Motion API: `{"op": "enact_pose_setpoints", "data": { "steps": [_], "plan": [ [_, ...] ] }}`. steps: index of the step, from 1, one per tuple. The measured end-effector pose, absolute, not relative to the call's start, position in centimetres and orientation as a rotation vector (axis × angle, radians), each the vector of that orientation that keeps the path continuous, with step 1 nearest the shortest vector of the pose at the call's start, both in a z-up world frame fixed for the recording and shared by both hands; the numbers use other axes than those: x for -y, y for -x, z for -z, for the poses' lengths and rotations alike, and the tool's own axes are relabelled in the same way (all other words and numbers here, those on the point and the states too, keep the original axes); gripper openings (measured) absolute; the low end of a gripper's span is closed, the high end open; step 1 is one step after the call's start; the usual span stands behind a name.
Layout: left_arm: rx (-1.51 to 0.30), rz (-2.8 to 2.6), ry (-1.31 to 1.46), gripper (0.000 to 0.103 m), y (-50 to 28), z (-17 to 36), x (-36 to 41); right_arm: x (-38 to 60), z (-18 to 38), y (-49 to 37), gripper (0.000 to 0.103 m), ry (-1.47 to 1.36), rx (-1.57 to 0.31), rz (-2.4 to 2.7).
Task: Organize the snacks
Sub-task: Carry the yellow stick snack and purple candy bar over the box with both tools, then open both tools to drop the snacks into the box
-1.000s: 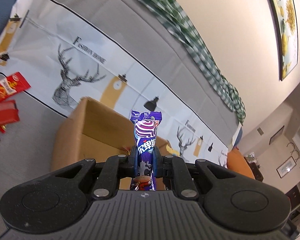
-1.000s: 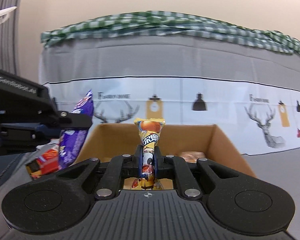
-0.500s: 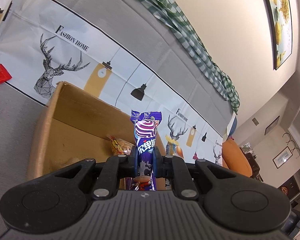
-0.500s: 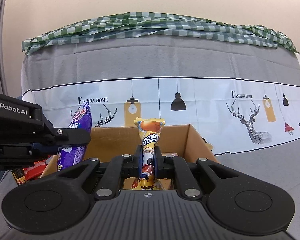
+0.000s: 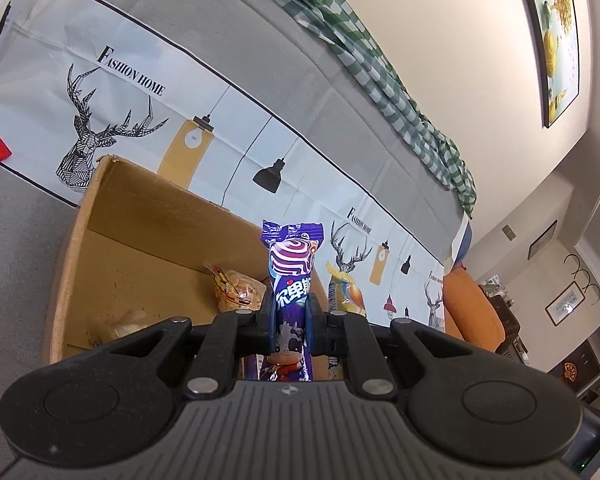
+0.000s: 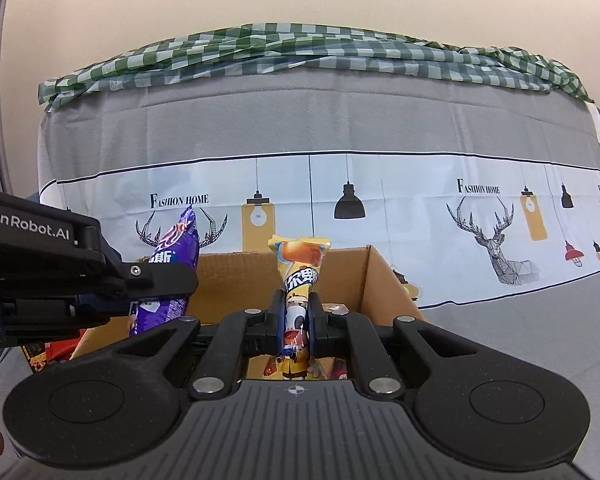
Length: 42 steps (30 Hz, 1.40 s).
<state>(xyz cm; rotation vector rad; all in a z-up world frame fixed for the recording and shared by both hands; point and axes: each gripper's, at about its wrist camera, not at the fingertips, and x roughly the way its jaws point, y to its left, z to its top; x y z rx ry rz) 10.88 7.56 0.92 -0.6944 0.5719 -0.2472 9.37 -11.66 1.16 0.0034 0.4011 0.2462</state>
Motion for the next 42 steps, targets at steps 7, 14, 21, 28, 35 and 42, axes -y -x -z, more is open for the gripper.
{"op": "enact_pose_setpoints", "data": {
  "steps": [7, 14, 21, 28, 35, 42],
  "plan": [
    [-0.571, 0.246, 0.694, 0.014, -10.74, -0.90, -7.78, 11.63, -1.22, -9.26, 0.011, -0.001, -0.396, -0.246],
    [-0.573, 0.252, 0.693, 0.014, -10.67, -0.84, -7.77, 11.49, -1.32, -9.17, 0.011, 0.001, -0.396, -0.251],
    [-0.573, 0.252, 0.692, 0.014, -10.69, -0.85, -7.74, 11.55, -1.26, -9.20, 0.011, 0.005, -0.395, -0.254],
    [-0.574, 0.251, 0.692, 0.014, -10.73, -0.88, -7.75, 11.47, -1.33, -9.15, 0.011, 0.010, -0.392, -0.255],
    [-0.574, 0.252, 0.690, 0.014, -10.74, -0.87, -7.74, 11.47, -1.36, -9.15, 0.011, 0.011, -0.391, -0.255],
    [-0.574, 0.251, 0.691, 0.014, -10.75, -0.88, -7.70, 11.45, -1.38, -9.11, 0.011, 0.013, -0.390, -0.255]
  ]
}}
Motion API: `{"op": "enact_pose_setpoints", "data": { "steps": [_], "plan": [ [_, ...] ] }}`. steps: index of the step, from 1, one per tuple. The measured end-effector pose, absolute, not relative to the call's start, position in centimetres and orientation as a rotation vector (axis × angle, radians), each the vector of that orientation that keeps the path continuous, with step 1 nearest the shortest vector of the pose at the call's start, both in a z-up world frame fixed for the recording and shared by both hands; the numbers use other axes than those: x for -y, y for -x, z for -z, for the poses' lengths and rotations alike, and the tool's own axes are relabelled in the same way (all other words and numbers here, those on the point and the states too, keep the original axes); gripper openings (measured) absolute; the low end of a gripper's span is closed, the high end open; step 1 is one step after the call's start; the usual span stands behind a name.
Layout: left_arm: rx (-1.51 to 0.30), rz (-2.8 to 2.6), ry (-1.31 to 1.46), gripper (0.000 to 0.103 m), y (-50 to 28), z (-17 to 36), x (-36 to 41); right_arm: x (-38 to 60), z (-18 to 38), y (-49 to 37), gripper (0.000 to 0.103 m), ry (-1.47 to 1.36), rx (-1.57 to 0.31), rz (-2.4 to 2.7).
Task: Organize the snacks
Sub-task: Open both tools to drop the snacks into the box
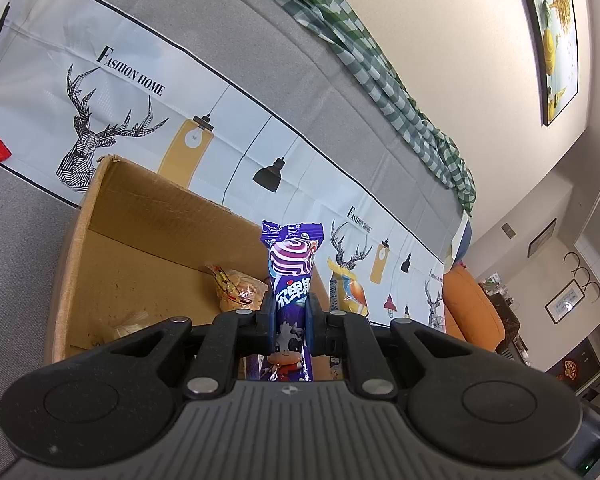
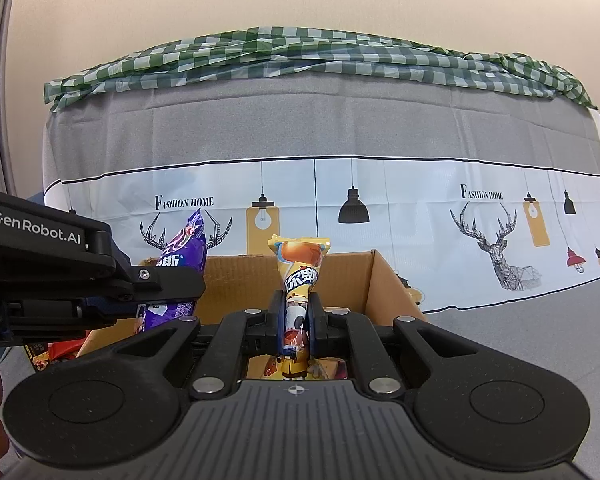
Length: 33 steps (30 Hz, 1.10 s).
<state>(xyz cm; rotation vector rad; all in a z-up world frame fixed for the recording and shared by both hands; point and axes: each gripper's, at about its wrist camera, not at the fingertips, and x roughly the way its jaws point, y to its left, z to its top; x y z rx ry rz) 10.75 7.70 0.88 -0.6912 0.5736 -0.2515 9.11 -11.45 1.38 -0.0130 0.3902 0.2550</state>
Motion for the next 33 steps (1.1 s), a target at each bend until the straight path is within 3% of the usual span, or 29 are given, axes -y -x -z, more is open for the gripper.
{"op": "enact_pose_setpoints", "data": {
  "steps": [14, 18, 23, 33],
  "plan": [
    [-0.573, 0.253, 0.691, 0.014, -10.8, -0.8, -7.7, 11.3, -1.4, -9.0, 0.011, 0.017, -0.389, -0.253],
    [-0.577, 0.242, 0.705, 0.020, -10.8, -0.7, -7.8, 11.2, -1.5, -9.1, 0.013, 0.027, -0.399, -0.248],
    [-0.586, 0.230, 0.713, 0.029, -10.9, -0.6, -8.0, 11.4, -1.5, -9.5, 0.041, 0.013, -0.417, -0.218],
    [-0.570, 0.205, 0.720, 0.039, -10.2, -1.0, -10.0, 9.3, -1.7, -9.2, 0.051, 0.012, -0.415, -0.236]
  ]
}}
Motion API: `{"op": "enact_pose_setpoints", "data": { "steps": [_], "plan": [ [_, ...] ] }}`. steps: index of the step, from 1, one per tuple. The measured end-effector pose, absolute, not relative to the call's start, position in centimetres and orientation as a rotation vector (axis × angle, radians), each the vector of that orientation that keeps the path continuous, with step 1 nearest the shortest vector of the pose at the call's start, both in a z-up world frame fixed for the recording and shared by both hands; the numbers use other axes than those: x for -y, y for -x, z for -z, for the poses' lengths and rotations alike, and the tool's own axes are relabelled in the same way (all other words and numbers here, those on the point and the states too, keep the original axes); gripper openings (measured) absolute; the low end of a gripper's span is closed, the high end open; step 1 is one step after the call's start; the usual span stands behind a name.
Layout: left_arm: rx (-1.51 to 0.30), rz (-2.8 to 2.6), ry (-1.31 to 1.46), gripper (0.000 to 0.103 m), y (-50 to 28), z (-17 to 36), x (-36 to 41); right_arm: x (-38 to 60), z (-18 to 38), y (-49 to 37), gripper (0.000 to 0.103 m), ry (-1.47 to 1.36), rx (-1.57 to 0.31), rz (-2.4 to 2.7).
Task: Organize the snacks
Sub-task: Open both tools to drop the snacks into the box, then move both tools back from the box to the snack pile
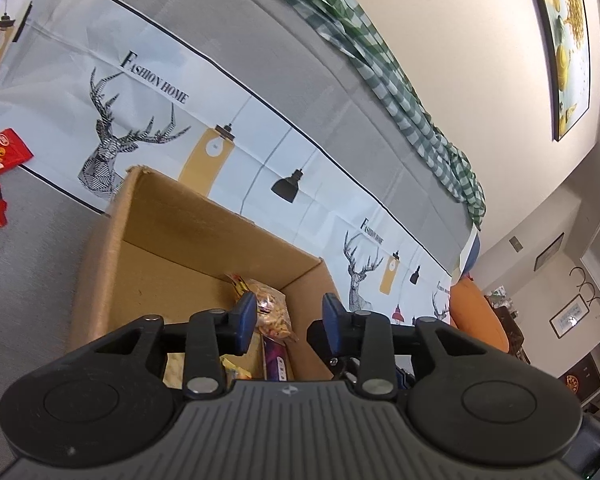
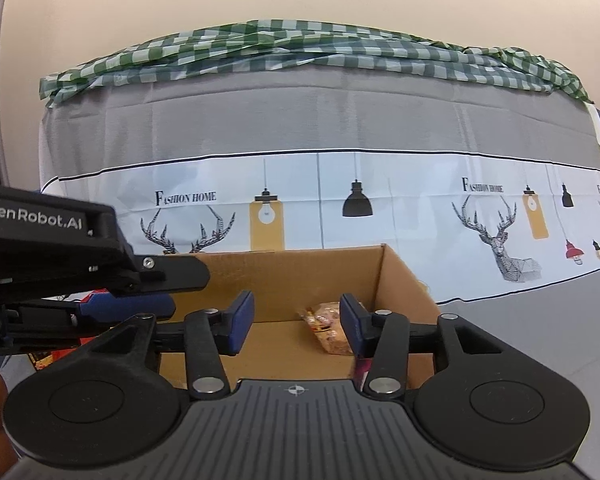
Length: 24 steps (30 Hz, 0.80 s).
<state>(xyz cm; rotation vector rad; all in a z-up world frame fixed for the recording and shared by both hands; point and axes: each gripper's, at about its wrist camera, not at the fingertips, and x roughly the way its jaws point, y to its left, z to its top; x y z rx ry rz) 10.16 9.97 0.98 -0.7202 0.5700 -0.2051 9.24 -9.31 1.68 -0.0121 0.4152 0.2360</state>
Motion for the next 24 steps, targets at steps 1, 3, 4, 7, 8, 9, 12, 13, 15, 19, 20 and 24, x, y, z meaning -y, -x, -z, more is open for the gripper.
{"op": "enact_pose_setpoints", "data": {
  "steps": [1, 3, 4, 7, 8, 9, 12, 13, 15, 19, 20, 24],
  "plan": [
    [-0.568, 0.202, 0.719, 0.039, -10.1, -1.0, -10.3, 9.0, -1.7, -9.2, 0.051, 0.012, -0.416, -0.238],
    [-0.563, 0.193, 0.717, 0.039, -9.8, -1.1, -11.0, 8.3, -1.6, -9.1, 0.052, 0.013, -0.418, -0.243],
    [-0.560, 0.186, 0.716, 0.039, -9.6, -1.2, -11.4, 7.9, -1.6, -9.1, 0.052, 0.011, -0.420, -0.246],
    [-0.546, 0.163, 0.707, 0.029, -8.9, -1.5, -12.9, 6.9, -1.6, -8.9, 0.052, 0.007, -0.422, -0.253],
    [-0.542, 0.152, 0.709, 0.023, -8.7, -1.5, -13.5, 6.5, -1.6, -8.8, 0.052, 0.005, -0.422, -0.256],
    [-0.539, 0.143, 0.711, 0.012, -8.5, -1.6, -14.1, 6.1, -1.6, -8.7, 0.052, 0.003, -0.420, -0.259],
    [-0.528, 0.111, 0.714, 0.003, -7.9, -1.9, -15.9, 4.9, -1.7, -8.3, 0.051, -0.006, -0.413, -0.270],
    [-0.524, 0.096, 0.712, 0.003, -7.7, -2.0, -16.5, 4.5, -1.8, -8.1, 0.051, -0.013, -0.410, -0.273],
    [-0.520, 0.068, 0.719, 0.003, -7.3, -2.1, -18.0, 3.6, -2.1, -7.6, 0.049, -0.023, -0.394, -0.285],
    [-0.522, -0.031, 0.779, 0.003, -6.3, -1.7, -21.6, 1.4, -2.7, -6.4, 0.032, -0.042, -0.354, -0.322],
    [-0.529, -0.062, 0.784, 0.003, -6.1, -1.5, -22.4, 0.8, -2.8, -6.0, 0.030, -0.044, -0.344, -0.332],
    [-0.564, -0.177, 0.810, 0.003, -5.3, -0.4, -25.5, -1.4, -3.4, -4.9, 0.030, -0.052, -0.321, -0.375]
  ]
}}
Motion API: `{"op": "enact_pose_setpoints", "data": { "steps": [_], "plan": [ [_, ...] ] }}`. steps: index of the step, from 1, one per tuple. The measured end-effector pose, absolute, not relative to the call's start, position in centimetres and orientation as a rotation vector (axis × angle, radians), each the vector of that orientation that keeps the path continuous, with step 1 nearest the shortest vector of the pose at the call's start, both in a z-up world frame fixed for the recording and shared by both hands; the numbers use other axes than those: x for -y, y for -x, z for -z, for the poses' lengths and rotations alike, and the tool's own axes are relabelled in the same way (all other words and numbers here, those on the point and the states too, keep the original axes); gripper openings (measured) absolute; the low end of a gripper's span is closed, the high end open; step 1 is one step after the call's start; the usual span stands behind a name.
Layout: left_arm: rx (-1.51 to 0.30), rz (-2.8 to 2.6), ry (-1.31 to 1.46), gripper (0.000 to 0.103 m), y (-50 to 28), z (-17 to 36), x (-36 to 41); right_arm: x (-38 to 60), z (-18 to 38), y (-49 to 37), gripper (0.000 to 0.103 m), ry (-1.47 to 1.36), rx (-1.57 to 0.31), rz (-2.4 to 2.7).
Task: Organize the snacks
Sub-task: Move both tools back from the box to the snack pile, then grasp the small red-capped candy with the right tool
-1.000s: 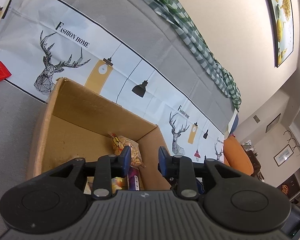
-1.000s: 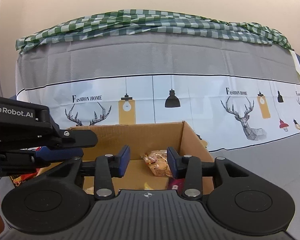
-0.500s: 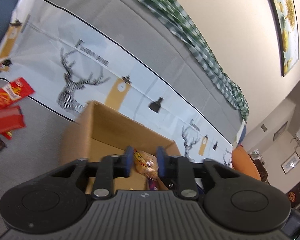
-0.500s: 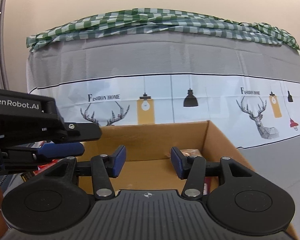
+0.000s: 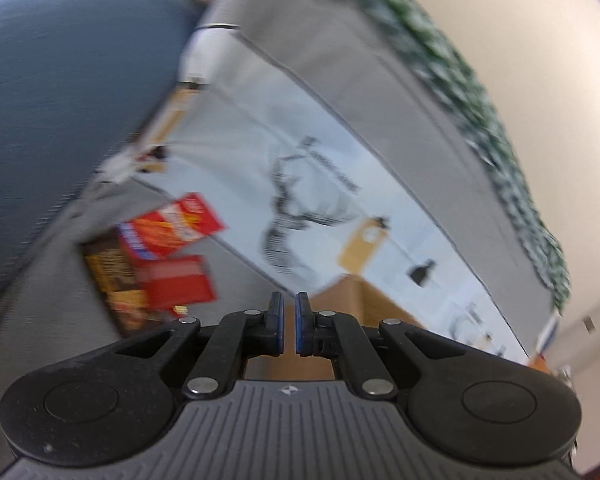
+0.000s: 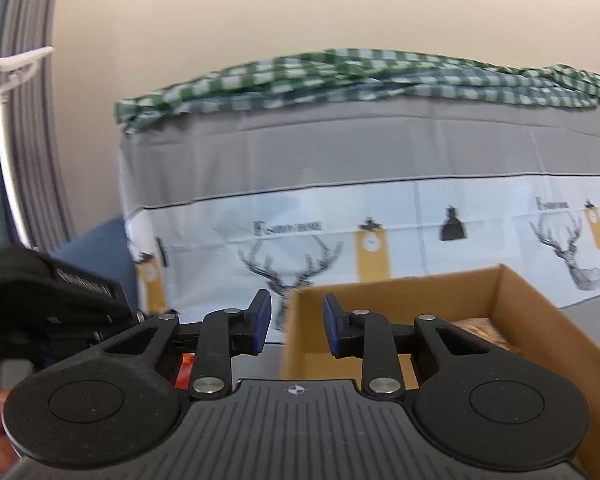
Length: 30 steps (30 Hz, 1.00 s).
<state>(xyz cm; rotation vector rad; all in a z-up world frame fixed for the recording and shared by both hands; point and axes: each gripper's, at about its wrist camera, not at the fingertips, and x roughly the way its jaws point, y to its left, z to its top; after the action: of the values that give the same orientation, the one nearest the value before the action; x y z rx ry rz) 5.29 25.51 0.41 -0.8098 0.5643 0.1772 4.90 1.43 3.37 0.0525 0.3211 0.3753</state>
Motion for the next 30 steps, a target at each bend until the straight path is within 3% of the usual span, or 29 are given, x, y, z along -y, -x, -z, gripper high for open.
{"op": "enact_pose_setpoints", "data": {
  "steps": [9, 17, 18, 21, 23, 30],
  "plan": [
    [-0.582, -0.285, 0.993, 0.005, -3.5, 3.2, -30.5, -3.8, -3.5, -3.9, 0.030, -0.036, -0.315, -0.460],
    [-0.709, -0.456, 1.131, 0.008, -3.1, 6.8, -32.8, -9.3, -2.8, -9.5, 0.032, -0.069, -0.599, -0.569],
    [-0.712, -0.466, 1.145, 0.009, -2.9, 7.1, -33.0, -10.6, -2.4, -10.6, 0.034, -0.076, -0.647, -0.579],
    [-0.743, -0.485, 1.130, 0.020, -2.8, 7.3, -33.1, -14.2, -0.3, -14.2, 0.054, -0.097, -0.788, -0.549],
    [-0.746, -0.459, 1.142, 0.021, -2.6, 7.2, -33.2, -16.3, 1.3, -16.3, 0.068, -0.111, -0.877, -0.490],
    [-0.790, -0.414, 1.129, 0.025, -2.5, 7.0, -33.0, -21.6, 6.6, -20.9, 0.089, -0.090, -1.035, -0.359]
  ]
}}
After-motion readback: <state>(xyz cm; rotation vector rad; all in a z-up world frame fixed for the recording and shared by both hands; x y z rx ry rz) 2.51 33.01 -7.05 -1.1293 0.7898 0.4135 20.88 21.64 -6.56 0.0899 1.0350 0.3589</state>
